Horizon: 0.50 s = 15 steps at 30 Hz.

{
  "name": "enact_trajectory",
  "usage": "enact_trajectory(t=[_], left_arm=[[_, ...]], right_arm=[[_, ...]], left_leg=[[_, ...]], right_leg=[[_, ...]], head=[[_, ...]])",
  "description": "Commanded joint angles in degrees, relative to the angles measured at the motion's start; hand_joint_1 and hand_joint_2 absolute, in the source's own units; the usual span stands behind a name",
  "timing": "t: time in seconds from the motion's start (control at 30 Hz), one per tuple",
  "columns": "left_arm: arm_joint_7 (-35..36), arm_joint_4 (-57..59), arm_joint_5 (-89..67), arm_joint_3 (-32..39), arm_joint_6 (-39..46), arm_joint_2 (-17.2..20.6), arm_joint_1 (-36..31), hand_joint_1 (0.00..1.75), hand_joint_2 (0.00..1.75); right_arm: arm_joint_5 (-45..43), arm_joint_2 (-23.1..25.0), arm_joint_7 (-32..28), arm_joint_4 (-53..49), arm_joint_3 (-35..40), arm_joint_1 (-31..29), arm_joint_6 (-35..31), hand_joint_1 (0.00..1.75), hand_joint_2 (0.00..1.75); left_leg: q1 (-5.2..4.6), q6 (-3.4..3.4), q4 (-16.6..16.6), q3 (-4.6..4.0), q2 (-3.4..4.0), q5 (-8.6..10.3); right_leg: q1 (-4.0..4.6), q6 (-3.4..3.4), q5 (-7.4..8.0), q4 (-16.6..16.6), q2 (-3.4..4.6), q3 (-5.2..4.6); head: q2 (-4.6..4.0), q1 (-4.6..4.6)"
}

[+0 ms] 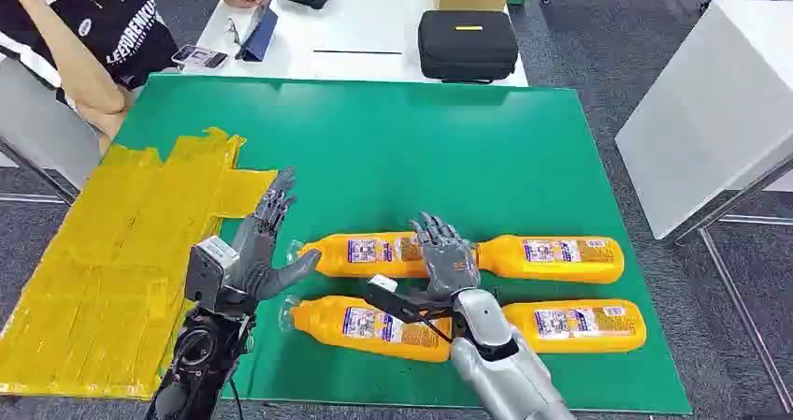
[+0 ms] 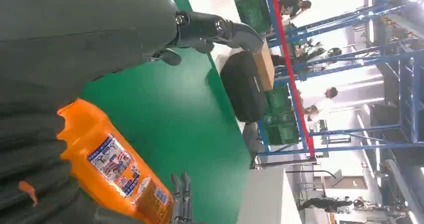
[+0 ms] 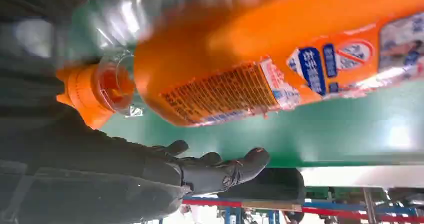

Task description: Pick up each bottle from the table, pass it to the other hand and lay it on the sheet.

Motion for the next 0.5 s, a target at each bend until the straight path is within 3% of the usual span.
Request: enact_trajectory(t=[0.03, 0.43, 0.47, 0.5], left_arm=[[0.17, 4.07, 0.0, 0.82, -0.06, 0.55, -2.22, 0.0, 1.75], [0.21, 7.27, 0.53, 1.36, -0.45, -0.23, -4.21, 0.0, 1.75], [0.18, 7.6, 0.58, 1.32, -0.53, -0.27, -4.37, 0.0, 1.75], [0.13, 7.93, 0.64, 1.24, -0.57, -0.33, -4.52, 0.0, 1.75]], right_arm=[[-0.04, 0.75, -0.25, 6.49, -0.16, -3.3, 0.03, 0.0, 1.75], [-2.18, 3.23, -4.34, 19.89, -1.71, -10.67, -0.6, 0.0, 1.75], [-2.07, 3.32, -4.37, 20.96, -1.71, -11.07, -0.71, 0.23, 1.75], [-1.72, 3.37, -4.45, 22.26, -1.45, -11.54, -0.48, 0.86, 1.75]], left_leg=[[0.0, 0.04, -0.02, 0.22, 0.0, -0.07], [-0.02, 0.04, -0.03, 0.2, 0.04, -0.05], [0.0, 0.05, 0.01, 0.34, 0.03, -0.12], [-0.02, 0.07, 0.02, 0.51, 0.0, -0.19]], right_leg=[[0.04, -0.23, -0.05, -0.03, 0.01, 0.2], [0.01, -0.2, -0.03, -0.01, 0.04, 0.16], [0.04, -0.31, -0.09, 0.0, 0.04, 0.3], [0.04, -0.42, -0.17, 0.04, 0.02, 0.47]], head=[[0.0, 0.02], [0.0, 0.0], [0.0, 0.0], [0.0, 0.0]])
